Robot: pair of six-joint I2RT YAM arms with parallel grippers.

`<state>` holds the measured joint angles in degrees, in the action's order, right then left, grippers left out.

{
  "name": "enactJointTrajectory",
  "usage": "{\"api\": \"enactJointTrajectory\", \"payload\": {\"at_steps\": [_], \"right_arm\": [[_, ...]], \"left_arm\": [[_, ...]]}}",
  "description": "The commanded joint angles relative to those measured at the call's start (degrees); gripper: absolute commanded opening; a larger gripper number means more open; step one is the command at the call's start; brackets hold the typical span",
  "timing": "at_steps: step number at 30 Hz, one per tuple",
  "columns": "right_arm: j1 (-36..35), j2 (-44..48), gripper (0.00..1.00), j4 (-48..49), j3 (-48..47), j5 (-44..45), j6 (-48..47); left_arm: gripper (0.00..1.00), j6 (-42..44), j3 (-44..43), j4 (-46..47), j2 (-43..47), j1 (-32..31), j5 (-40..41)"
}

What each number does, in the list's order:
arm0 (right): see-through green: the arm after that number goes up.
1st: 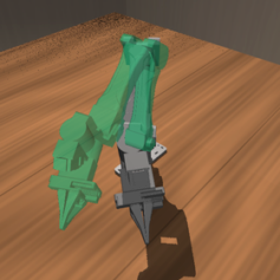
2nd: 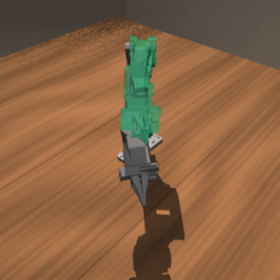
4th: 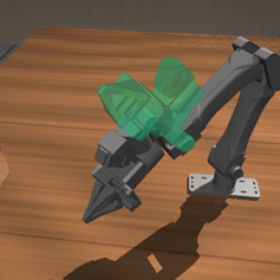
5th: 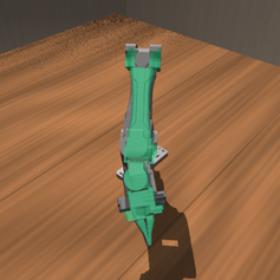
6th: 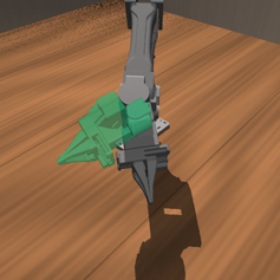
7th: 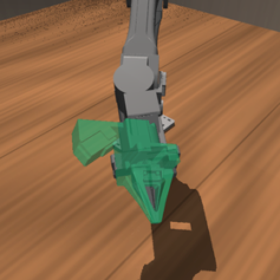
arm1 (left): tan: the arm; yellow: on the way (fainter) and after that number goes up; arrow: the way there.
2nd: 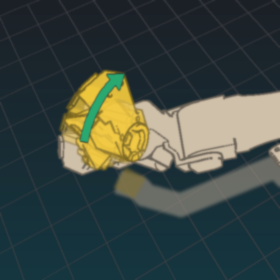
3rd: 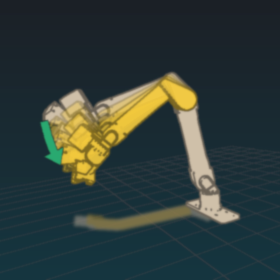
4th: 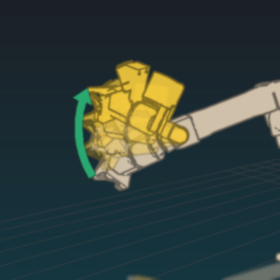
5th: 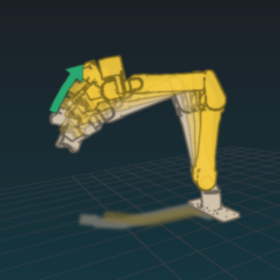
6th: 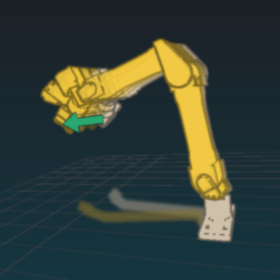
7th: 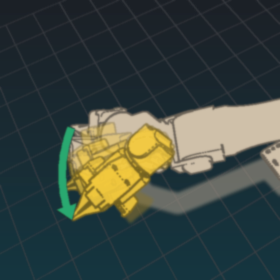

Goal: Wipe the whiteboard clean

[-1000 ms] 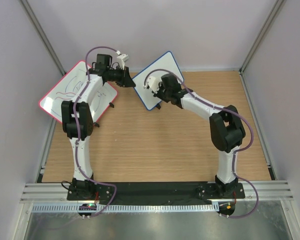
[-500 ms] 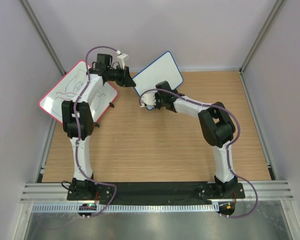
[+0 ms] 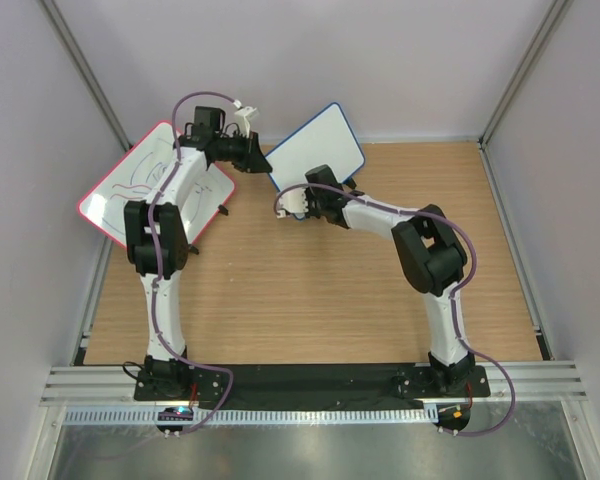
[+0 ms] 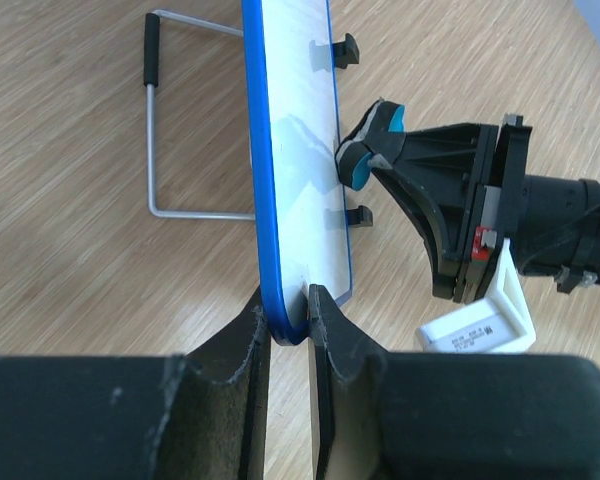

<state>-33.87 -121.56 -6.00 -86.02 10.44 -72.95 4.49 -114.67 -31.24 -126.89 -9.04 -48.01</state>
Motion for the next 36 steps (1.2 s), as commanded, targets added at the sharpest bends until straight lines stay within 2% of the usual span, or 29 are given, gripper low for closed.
{"api": "enactJointTrajectory", "payload": {"at_steps": [1,15,26,32,36], "right_arm": [[-3.4,0.2,0.01,4.1,-2.0,-4.4,-1.1],[-5.3,0.5,0.01,5.3,-1.3,-6.8,1.8],[4.4,-2.1,0.01,8.6,-1.9,-0.2,7.8],[5.7,3.8,0.01,12.1,2.8,0.5,12.2],[6.3,9.8,0.01,15.2,8.0,-0.5,19.7]], "left_arm": [[0.0,3.6,-0.8,-3.1,-2.5,-1.9,1.3],[0.0,4.1,-0.9,-3.4,-2.5,-1.8,1.8],[0.0,5.9,-0.6,-4.7,-2.0,-1.8,2.1],[0.0,6.4,-1.0,-5.2,-1.9,-1.8,2.4],[0.0,6.6,-1.2,-5.5,-1.6,-1.8,2.4]]}}
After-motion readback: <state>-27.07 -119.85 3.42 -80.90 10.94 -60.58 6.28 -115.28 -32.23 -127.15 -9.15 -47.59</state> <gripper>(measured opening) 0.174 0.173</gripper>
